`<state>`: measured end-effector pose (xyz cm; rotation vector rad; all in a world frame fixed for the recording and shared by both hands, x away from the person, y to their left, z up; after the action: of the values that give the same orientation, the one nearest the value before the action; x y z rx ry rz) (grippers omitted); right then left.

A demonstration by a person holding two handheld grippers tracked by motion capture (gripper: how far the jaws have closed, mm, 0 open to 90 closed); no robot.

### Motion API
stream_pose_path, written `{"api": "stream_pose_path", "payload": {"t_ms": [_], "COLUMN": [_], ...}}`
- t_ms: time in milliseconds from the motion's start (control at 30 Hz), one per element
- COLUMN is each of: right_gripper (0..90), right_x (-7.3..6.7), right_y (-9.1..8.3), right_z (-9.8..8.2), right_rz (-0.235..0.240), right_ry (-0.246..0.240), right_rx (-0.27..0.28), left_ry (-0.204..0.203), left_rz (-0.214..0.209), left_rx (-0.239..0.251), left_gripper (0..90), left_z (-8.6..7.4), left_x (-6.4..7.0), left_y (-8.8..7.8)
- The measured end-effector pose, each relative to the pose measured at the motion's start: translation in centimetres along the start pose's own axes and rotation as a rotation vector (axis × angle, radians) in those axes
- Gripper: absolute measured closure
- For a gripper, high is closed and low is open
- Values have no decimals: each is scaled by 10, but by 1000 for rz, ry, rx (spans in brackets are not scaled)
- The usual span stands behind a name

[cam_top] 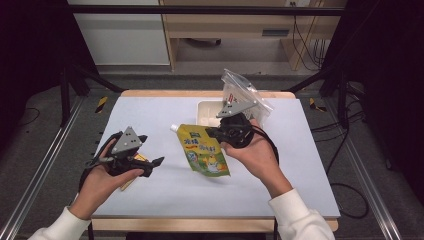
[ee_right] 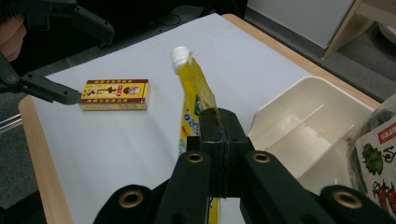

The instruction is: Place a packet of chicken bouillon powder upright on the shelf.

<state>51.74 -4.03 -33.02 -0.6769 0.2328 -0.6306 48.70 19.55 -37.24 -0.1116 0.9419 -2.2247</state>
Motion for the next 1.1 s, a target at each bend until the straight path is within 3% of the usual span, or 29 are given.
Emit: {"api": "stream_pose_path", "payload": {"t_ms": [267,600,733,933,1033,1100], "right_gripper": [900,900,900,900,900,900], "right_x": [-8,-31,-37,-42,-44,-46], "right_y": [1,-1,-2,-3,-3,-4], "right_z": [2,1,1,1,0,0], "right_rz": [14,102,118,138,145,153], "right_ry": [-41,-144,-173,-194,-200,-211], "right_rx": [-6,3,1,-2,-4,-3], "left_ry": [36,86,118,122,160,160], "left_rz": [2,-19,-35,-62,-70,-85], "left_rx": [-12,-19,-32,-44,-61,-73], "left_gripper": [159,175,197,242,269,276], "left_z": [8,20,25,30,32,33], "left_x": [0,3,6,10,14,16], "left_y": [-5,-6,-1,12,18,21]}}
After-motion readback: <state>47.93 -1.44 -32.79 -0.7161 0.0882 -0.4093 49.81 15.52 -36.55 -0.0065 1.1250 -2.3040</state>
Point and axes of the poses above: each handheld gripper's, and its own axes: y roughly forward along the jaws, z roughly out of its top, x roughly to its right, the point moved 6 cm from there along y, roughly forward along the jaws, and after that the axes turned 6 degrees about -x, right-handed, at the moved point
